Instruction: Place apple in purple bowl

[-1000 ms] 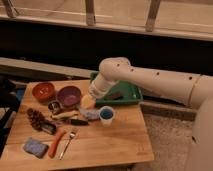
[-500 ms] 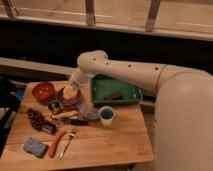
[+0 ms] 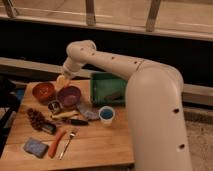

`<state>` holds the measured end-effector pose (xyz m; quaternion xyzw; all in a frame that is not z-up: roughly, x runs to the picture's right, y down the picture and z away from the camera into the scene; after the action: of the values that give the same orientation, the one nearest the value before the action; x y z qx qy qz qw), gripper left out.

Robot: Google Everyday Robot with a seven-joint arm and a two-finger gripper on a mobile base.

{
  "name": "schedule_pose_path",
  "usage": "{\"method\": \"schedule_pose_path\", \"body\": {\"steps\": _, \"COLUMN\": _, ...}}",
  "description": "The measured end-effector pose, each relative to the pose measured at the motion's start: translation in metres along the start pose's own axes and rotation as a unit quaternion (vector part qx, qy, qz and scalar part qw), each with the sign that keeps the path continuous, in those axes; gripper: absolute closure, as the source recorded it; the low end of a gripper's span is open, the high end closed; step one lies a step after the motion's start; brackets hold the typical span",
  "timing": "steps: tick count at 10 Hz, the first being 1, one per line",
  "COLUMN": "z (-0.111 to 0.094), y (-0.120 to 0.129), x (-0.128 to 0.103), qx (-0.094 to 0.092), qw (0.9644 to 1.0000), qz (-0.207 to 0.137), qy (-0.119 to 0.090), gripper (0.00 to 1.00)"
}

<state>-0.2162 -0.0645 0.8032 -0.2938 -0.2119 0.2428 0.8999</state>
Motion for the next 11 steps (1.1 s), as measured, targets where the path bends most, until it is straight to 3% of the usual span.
{"method": "schedule_pose_path", "body": {"steps": 2, "z": 0.014, "y": -0.003, "x": -0.009, "qx": -0.018, "qw": 0.9997, "qz": -0.015, "qy": -0.001, "gripper": 0.70}}
{"method": "schedule_pose_path", "body": {"steps": 7, "z": 0.047, "y": 0.010, "x": 0.027, "qx": -0.058, "qw": 0.9982, "qz": -0.006, "qy": 0.007, "gripper": 0.21}}
{"method": "schedule_pose_path", "body": {"steps": 11, "z": 0.047, "y": 0.011, "x": 0.028, "qx": -0.059, "qw": 0.9982, "qz": -0.005, "qy": 0.007, "gripper": 0.20}}
